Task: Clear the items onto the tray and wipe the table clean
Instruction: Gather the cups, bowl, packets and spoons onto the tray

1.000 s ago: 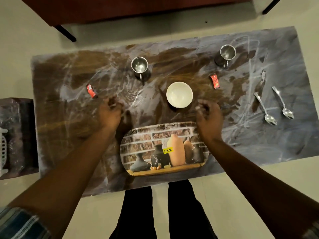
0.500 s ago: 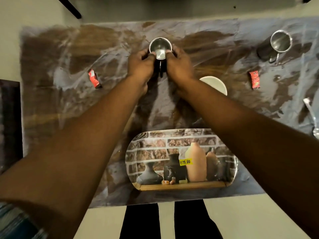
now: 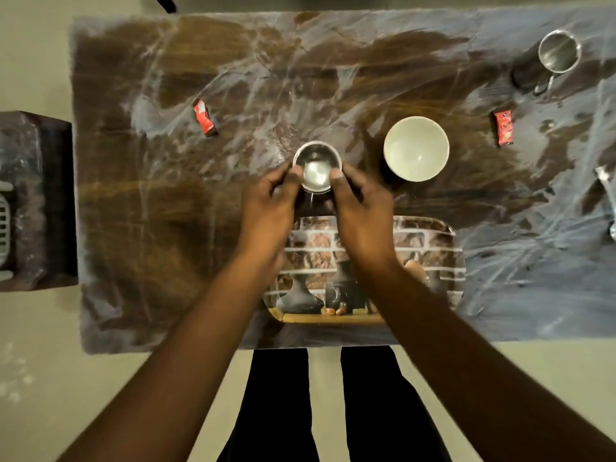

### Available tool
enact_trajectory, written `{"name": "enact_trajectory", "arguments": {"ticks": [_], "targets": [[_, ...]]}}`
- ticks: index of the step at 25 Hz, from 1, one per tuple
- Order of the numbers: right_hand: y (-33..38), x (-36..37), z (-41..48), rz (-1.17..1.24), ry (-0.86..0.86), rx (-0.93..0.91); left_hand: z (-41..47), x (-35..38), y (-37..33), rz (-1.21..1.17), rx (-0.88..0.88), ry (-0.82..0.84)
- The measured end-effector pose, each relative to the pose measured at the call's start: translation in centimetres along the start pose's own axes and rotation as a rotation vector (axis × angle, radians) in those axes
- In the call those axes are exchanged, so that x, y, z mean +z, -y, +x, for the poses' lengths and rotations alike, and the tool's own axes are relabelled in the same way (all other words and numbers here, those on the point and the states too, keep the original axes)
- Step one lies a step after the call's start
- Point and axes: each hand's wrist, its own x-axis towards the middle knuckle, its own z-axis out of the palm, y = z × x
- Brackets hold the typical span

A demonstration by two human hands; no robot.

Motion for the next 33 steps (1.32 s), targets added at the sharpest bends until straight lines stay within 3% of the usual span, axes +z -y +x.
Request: {"name": "enact_trajectory", "arguments": {"ticks": [7, 26, 30, 33], "targets": [[-6.4, -0.2, -6.9, 0.016, 0.014, 0.254, -6.2, -3.2, 7.5, 0.054, -0.111, -0.118], [-7.9, 0.9, -7.6, -0.065, -0.031, 0.169, -6.2, -3.6, 8.6, 0.057, -0.125, -0.153], [-6.0, -0.5, -7.3, -0.008, -0.035, 0.222, -6.5, -3.1, 6.4, 0.235, 0.025, -0.303], [-2.8, -4.6, -5.6, -0.045, -0.128, 0.118, -5.7, -1.1, 2.4, 0.266, 0.237, -0.382]]}}
